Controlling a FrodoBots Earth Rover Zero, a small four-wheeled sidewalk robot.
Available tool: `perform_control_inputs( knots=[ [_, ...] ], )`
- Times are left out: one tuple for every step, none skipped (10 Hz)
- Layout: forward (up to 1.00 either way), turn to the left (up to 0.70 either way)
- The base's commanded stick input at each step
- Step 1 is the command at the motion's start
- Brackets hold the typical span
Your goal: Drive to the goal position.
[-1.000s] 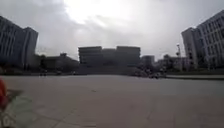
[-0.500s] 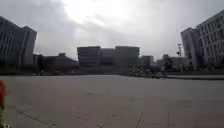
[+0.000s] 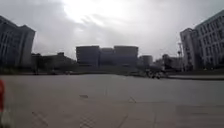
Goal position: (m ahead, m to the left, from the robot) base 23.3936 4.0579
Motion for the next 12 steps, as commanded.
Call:
perform_control_inputs(
  knots=[
    [1.00, 0.00],
    [1.00, 0.00],
    [1.00, 0.00],
    [1.00, 0.00],
    [1.00, 0.00],
    [1.00, 0.00],
    [1.00, 0.00],
    [1.00, 0.00],
    [1.00, 0.00],
    [1.00, 0.00],
    [1.00, 0.00],
    [1.00, 0.00]
  ],
)
